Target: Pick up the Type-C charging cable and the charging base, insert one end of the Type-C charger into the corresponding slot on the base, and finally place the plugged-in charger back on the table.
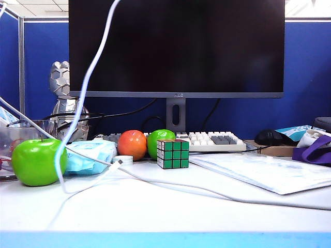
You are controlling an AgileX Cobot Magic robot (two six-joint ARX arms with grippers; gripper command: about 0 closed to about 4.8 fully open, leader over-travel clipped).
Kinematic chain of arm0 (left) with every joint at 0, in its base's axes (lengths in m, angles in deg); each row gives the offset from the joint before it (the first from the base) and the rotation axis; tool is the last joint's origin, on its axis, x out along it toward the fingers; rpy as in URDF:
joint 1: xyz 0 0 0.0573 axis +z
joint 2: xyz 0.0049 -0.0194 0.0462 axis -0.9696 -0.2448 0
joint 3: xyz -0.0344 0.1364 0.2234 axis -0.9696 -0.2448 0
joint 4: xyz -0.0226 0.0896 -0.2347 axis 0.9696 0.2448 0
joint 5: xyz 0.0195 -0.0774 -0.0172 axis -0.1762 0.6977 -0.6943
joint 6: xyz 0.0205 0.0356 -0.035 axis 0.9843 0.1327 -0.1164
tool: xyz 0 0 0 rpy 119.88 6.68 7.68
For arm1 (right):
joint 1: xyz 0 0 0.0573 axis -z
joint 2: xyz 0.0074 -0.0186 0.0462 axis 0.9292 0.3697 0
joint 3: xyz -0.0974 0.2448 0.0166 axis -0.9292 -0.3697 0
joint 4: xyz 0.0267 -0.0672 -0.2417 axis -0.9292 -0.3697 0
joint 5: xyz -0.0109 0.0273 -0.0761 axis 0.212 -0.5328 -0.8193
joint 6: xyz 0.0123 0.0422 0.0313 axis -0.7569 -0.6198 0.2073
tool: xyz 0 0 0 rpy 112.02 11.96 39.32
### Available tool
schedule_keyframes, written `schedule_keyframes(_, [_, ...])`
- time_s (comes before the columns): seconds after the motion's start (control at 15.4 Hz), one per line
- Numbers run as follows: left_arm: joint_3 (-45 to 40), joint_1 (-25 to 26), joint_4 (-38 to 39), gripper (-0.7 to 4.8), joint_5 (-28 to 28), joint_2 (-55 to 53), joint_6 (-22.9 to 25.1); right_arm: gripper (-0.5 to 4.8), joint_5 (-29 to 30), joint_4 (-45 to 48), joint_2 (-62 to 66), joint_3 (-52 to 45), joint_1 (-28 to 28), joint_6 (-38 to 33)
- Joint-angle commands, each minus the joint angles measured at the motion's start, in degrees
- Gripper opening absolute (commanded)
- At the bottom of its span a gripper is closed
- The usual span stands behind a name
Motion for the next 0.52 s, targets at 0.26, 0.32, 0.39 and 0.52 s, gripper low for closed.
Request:
schedule_keyframes(0.26, [0.2,-3.7,-1.4,-0.06,-17.2,-0.5,0.0,-0.01,-8.6,0.2,1.0,-0.1,-1.9,-0.4])
schedule_keyframes(0.32, [0.2,-5.1,-0.9,-0.06,-17.7,-1.1,0.0,-0.01,-10.4,0.3,1.3,-0.1,-3.9,-0.6])
schedule_keyframes(0.39, [0.2,-5.8,-0.1,-0.06,-21.4,-1.5,0.0,-0.01,-11.4,0.2,1.7,-0.1,-6.2,-0.6])
schedule_keyframes(0.52, [0.2,-5.8,1.5,-0.06,-29.9,-1.6,0.3,-0.01,-16.9,-2.6,2.2,-0.1,-9.0,0.1])
